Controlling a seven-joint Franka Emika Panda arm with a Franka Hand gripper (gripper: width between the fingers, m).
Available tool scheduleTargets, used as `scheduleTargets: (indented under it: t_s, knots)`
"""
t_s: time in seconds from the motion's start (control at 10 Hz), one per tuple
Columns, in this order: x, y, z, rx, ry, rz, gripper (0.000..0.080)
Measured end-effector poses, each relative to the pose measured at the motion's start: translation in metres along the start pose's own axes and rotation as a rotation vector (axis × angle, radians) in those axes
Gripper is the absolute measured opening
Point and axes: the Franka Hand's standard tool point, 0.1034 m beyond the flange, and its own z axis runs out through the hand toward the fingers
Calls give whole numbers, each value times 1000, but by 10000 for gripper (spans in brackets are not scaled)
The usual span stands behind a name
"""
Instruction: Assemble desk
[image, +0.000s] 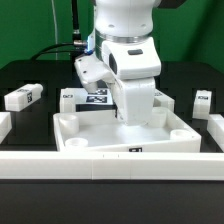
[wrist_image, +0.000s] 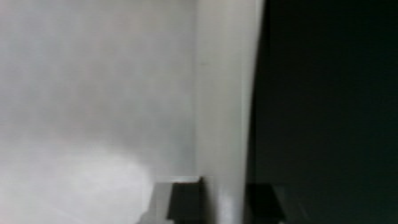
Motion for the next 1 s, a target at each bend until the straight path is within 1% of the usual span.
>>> scheduleTargets:
  t_s: [0.2, 0.3, 0.4, 0.6, 0.9, 1.0]
  knots:
    - [14, 6, -1, 3, 1, 102, 83]
    - [23, 11, -2, 0, 2, 141, 83]
    - [27, 14, -3, -4, 1, 151, 83]
    - [44, 26, -5, -17, 4, 177, 83]
    - [59, 28, -6, -22, -5, 136, 82]
    - [58, 28, -6, -22, -5, 127, 82]
